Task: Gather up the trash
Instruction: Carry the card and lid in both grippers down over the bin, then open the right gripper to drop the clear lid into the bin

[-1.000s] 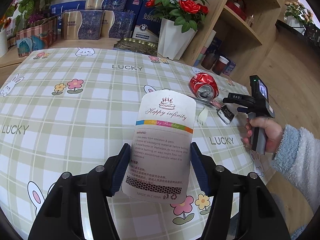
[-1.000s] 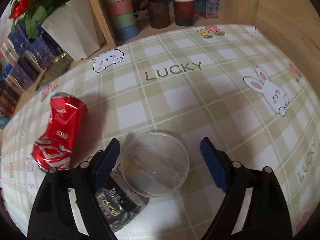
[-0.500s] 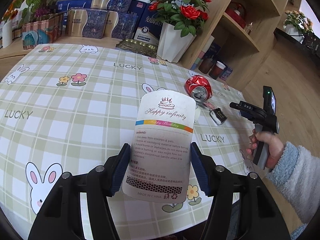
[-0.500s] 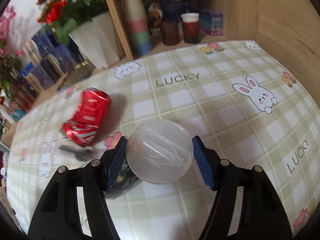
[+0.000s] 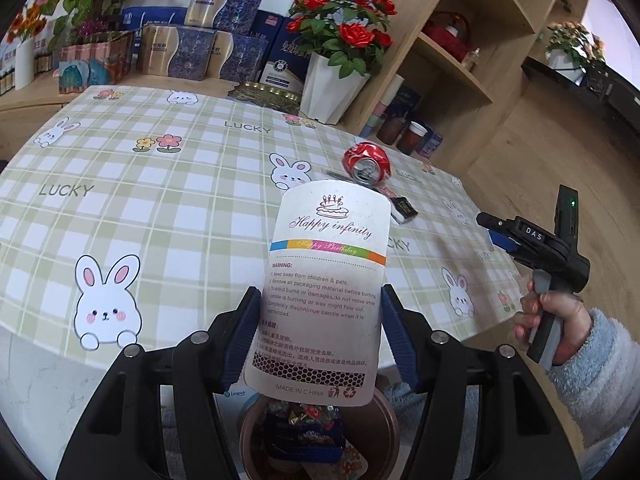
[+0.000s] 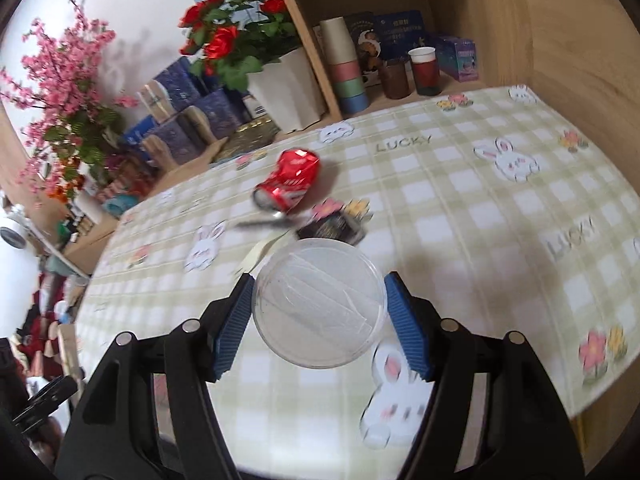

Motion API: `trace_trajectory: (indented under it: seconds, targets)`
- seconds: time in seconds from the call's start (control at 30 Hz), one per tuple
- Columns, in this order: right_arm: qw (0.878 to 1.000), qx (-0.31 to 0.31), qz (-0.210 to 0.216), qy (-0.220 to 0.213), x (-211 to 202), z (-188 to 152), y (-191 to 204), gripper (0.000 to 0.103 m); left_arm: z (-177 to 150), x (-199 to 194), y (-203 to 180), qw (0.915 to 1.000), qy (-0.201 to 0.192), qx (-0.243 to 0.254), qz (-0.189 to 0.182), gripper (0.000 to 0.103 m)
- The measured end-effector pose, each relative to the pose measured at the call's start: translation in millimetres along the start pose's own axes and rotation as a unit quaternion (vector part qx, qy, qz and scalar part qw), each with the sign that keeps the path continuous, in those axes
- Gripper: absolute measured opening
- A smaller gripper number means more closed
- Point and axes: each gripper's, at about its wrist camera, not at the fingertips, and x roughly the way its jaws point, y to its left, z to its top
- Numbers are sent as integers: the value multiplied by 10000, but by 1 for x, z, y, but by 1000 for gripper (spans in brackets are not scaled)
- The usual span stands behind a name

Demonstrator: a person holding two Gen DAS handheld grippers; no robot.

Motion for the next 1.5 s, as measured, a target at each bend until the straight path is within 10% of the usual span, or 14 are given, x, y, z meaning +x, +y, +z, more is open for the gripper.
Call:
trace_trajectory:
  seconds: [0.63, 1.5]
  targets:
    - [9840, -834, 1097, 1131, -40, -171, 68, 67, -91, -50, -22, 9999, 91, -67, -108, 59]
    - [9393, -1263, 339, 3171, 46, -249, 72, 67, -106, -19, -17, 9983, 463, -191, -283, 60]
